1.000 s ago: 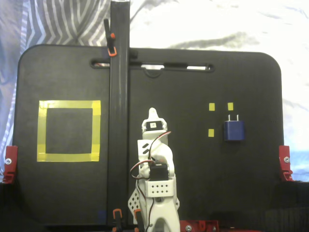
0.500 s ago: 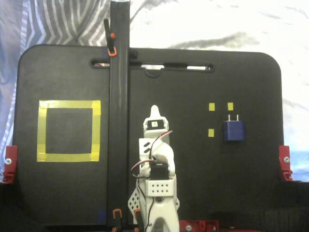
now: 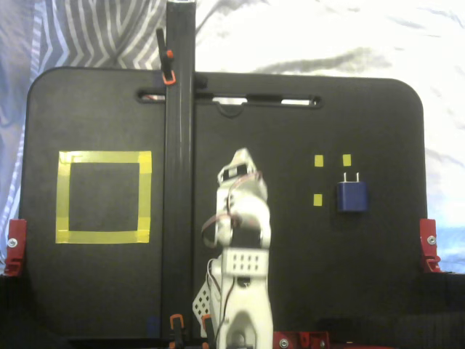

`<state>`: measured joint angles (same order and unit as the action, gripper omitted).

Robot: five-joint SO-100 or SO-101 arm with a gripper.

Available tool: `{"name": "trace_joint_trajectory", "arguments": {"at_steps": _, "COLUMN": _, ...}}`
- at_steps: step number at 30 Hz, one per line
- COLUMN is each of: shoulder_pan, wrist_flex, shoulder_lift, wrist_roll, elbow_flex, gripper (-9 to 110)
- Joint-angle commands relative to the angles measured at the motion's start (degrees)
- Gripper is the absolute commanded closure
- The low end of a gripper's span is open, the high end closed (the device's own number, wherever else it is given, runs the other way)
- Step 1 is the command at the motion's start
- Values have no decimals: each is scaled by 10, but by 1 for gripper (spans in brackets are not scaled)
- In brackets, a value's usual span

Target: Grasp a block and put it in the designated area.

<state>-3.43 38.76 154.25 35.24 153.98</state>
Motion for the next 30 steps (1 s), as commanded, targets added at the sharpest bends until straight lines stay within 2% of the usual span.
{"name": "trace_joint_trajectory", "arguments": {"at_steps": 1, "shoulder_pan": -9, "wrist_flex": 2, "shoulder_lift": -52, "wrist_roll": 47, "elbow_flex": -72, "gripper": 101}}
{"name": "trace_joint_trajectory", "arguments": {"at_steps": 6, "shoulder_pan": -20, "wrist_flex": 6, "shoulder_lift": -111, "wrist_roll": 115, "elbow_flex": -139, "gripper": 101}}
{"name": "trace_joint_trajectory", "arguments": {"at_steps": 13, "shoulder_pan": -40, "wrist_flex": 80, "shoulder_lift": -188, "wrist_roll": 230, "elbow_flex": -243, "gripper": 101}}
{"name": "trace_joint_trajectory", "arguments": {"at_steps": 20, "shoulder_pan": -74, "wrist_flex": 228, "shoulder_lift": -259, "wrist_roll": 399, "elbow_flex": -345, "gripper": 101}}
{"name": "trace_joint_trajectory", "arguments": {"at_steps": 30, "shoulder_pan": -175, "wrist_flex": 357, "shoulder_lift": -351, "wrist_roll": 638, "elbow_flex": -421, "gripper": 102}}
